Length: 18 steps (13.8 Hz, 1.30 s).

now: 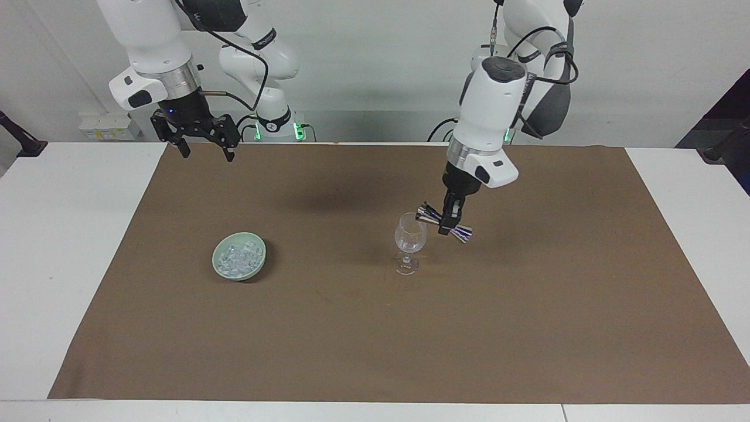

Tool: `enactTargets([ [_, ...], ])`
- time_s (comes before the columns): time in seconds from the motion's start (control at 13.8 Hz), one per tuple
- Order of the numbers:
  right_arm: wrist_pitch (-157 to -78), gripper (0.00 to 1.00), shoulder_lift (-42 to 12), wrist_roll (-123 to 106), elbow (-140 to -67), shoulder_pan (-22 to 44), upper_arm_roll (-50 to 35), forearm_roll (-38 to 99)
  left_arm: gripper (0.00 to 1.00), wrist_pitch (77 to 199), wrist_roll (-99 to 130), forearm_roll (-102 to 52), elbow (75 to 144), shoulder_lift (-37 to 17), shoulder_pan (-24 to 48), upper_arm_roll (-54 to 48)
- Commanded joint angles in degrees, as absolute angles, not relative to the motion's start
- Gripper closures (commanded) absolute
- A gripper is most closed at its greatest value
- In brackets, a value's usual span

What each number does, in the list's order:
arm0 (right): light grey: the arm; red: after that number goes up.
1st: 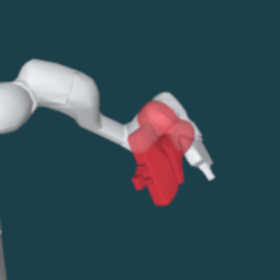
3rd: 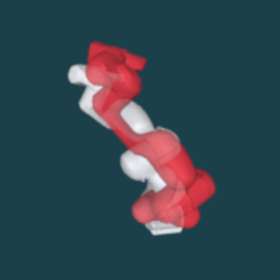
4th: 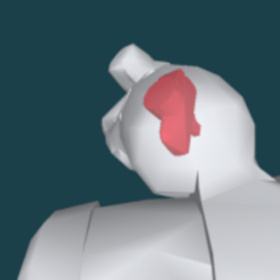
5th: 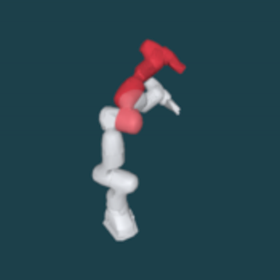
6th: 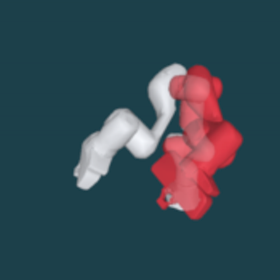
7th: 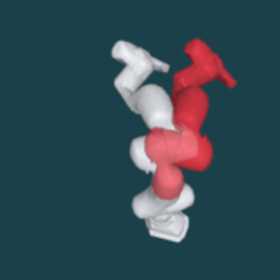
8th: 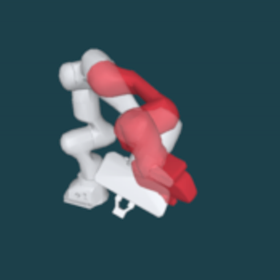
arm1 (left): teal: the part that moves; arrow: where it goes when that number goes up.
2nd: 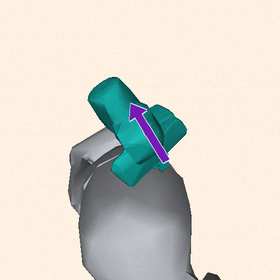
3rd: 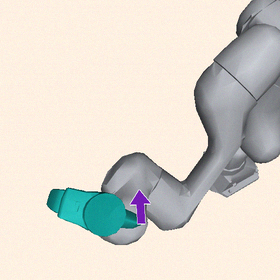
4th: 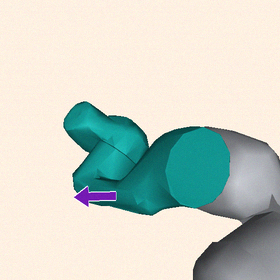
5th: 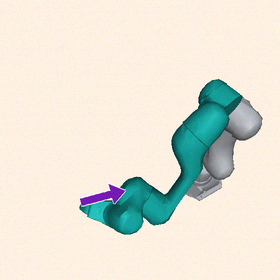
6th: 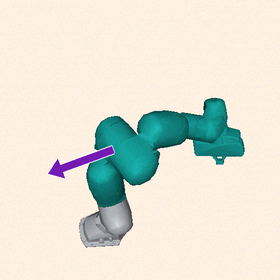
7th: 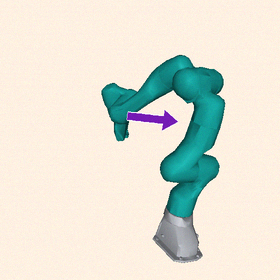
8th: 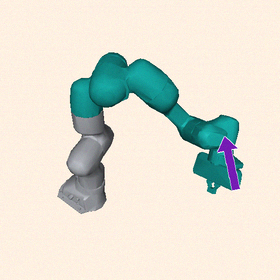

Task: Pour wine and add ice with both arms
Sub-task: 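Carry the metal cylinder back toward its starting spot, then lower the cylinder with the left gripper while the right gripper reaches the cup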

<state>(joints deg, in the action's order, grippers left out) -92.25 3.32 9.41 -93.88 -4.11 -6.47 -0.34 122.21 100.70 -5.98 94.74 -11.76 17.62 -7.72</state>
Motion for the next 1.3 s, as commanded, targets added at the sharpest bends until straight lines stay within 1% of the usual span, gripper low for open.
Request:
enactTargets([
  [0.0,-94.47,0.00,3.43,8.44,-94.31,-4.66,-6.77,0.26,1.00,119.45,99.67,-14.12,96.06,-10.29,11.71,-8.35],
  [0.14,-99.56,0.00,2.64,8.44,-94.31,-4.66,-6.77,0.26,1.00,119.09,98.27,-22.28,97.90,-9.49,7.58,-8.26],
  [0.36,-102.56,0.00,2.20,7.39,-94.22,-5.18,-6.86,0.61,1.00,118.39,97.38,-33.72,100.72,-8.96,0.55,-8.26],
  [0.51,-102.04,0.00,2.20,7.29,-95.01,-4.75,-6.77,0.62,1.00,118.91,95.38,-38.20,102.73,-9.40,-1.74,-8.26],
  [0.72,-106.33,0.00,0.00,7.21,-97.73,-4.92,-6.77,0.70,1.00,118.22,85.90,-49.10,107.30,-9.14,-8.50,-8.26],
  [0.94,-112.31,0.00,-2.02,6.33,-100.72,-4.66,-6.77,0.62,1.00,115.93,79.48,-52.90,110.03,-9.40,-12.73,-8.26],
  [1.08,-112.68,0.00,-2.28,6.24,-101.77,-4.66,-6.77,0.62,1.00,112.35,72.72,-56.50,111.35,-9.93,-16.85,-8.26],
  [1.23,-113.63,0.00,-2.72,6.33,-104.75,-4.66,-6.77,0.62,1.00,110.48,68.66,-56.86,111.79,-11.42,-19.24,-8.26],
])
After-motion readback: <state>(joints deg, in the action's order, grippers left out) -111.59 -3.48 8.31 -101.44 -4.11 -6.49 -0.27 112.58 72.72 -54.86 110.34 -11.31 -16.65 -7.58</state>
